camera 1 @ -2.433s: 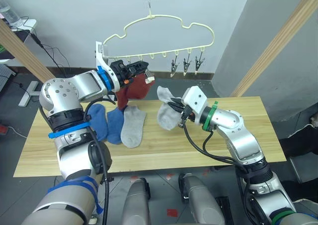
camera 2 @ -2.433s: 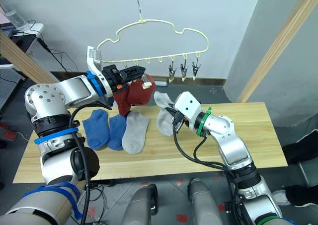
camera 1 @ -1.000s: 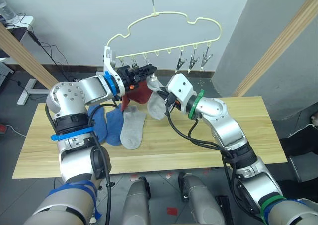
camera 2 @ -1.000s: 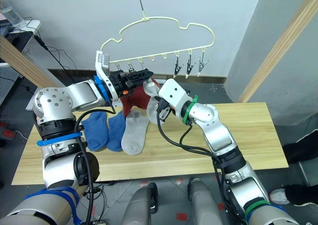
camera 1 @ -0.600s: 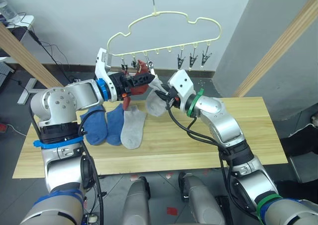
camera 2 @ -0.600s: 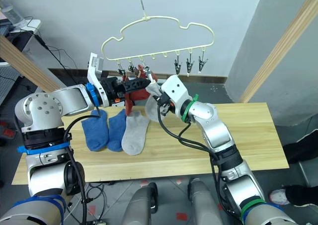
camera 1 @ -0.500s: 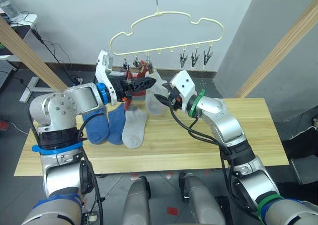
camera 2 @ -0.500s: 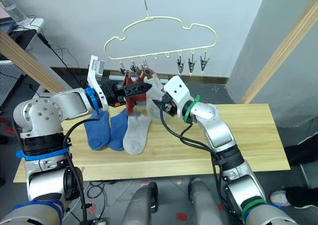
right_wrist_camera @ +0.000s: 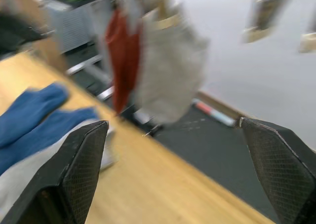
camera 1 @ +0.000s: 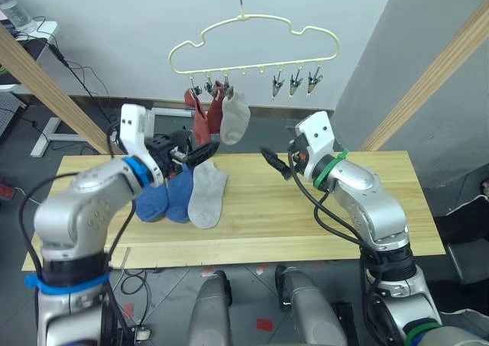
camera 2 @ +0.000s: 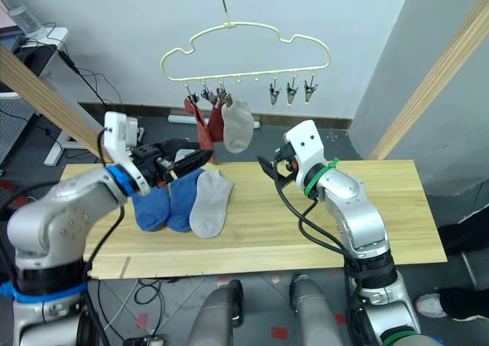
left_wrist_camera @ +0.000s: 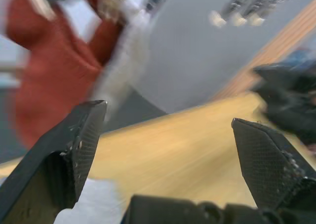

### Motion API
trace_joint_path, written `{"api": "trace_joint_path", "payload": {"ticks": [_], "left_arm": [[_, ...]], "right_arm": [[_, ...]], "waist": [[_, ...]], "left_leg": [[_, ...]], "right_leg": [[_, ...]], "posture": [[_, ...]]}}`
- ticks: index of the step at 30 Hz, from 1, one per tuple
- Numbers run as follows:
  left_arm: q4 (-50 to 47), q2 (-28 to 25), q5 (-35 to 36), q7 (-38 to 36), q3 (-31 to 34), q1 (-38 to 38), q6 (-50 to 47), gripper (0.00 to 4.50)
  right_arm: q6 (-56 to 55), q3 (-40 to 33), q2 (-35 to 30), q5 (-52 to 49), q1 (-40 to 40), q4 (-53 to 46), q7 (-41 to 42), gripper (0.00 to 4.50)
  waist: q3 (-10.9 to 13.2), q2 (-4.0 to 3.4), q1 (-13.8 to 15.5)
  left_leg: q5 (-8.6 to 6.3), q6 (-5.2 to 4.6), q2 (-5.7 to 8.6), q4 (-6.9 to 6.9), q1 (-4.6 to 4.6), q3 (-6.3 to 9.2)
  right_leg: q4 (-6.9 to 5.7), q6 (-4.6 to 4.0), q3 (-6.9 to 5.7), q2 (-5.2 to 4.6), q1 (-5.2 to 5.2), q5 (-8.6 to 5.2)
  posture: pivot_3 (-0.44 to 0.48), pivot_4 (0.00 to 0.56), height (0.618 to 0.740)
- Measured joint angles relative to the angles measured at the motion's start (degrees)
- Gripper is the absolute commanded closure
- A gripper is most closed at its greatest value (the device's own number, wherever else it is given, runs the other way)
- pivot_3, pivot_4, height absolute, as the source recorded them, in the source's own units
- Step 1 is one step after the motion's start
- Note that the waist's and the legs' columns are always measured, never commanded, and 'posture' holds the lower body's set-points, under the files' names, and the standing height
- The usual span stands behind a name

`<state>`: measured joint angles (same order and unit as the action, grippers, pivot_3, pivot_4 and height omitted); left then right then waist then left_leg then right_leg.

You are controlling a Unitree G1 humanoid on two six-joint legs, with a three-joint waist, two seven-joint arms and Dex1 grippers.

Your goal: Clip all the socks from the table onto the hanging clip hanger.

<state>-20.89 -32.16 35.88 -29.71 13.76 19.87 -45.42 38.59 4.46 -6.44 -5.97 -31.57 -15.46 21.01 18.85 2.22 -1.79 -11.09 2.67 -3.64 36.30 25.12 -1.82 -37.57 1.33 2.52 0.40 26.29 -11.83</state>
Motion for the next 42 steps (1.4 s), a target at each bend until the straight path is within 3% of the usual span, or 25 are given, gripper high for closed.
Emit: {"api": "trace_joint_path", "payload": {"ticks": [11, 14, 18, 37, 42], "left_arm": [[-1.6, 0.8, 1.0, -15.1, 0.5, -4.6, 19.8, 0.0], [-1.2, 0.9, -0.9, -15.9, 0.2, -6.3, 23.6, 0.0], [-0.9, 1.1, -1.3, -14.6, 0.1, -6.6, 24.6, 0.0], [0.4, 2.2, -2.1, -11.5, -1.0, -5.0, 25.7, 0.0], [0.4, 2.2, -2.1, -11.2, -1.3, -4.2, 25.7, 0.0]], "right_arm": [[-4.1, -1.0, 4.9, 0.3, -3.5, 3.6, -7.9, 0.03], [-7.7, -1.5, 6.6, 0.7, -6.0, 6.7, -10.9, 0.58], [-10.8, -1.6, 6.9, 1.5, -7.9, 10.4, -13.0, 1.99], [-17.2, -2.6, 7.7, 2.4, -12.6, 17.5, -16.3, 1.99], [-17.5, -3.3, 10.7, 0.4, -14.6, 19.2, -16.4, 1.99]], "waist": [[0.0, 0.02, 0.3], [0.0, 0.02, 0.1], [0.0, 0.02, 0.2], [0.0, 0.02, 0.3], [0.0, 0.02, 0.3]], "left_leg": [[0.02, -0.02, -0.01, 0.02, 0.17, 0.08], [0.01, -0.02, -0.02, 0.01, 0.18, 0.07], [0.02, -0.03, -0.02, 0.01, 0.21, 0.1], [0.02, -0.03, -0.04, 0.01, 0.22, 0.12], [0.02, -0.04, -0.04, 0.02, 0.21, 0.12]], "right_leg": [[0.13, -0.01, -0.12, 0.04, 0.06, 0.0], [0.13, -0.01, -0.1, 0.06, 0.07, 0.0], [0.14, -0.01, -0.14, 0.05, 0.07, 0.0], [0.13, -0.01, -0.17, 0.06, 0.06, 0.01], [0.08, -0.02, -0.16, 0.06, 0.07, 0.01]], "posture": [[0.039, 0.279, 0.74], [0.042, 0.284, 0.74], [0.044, 0.284, 0.74], [0.052, 0.286, 0.74], [0.055, 0.288, 0.74]]}}
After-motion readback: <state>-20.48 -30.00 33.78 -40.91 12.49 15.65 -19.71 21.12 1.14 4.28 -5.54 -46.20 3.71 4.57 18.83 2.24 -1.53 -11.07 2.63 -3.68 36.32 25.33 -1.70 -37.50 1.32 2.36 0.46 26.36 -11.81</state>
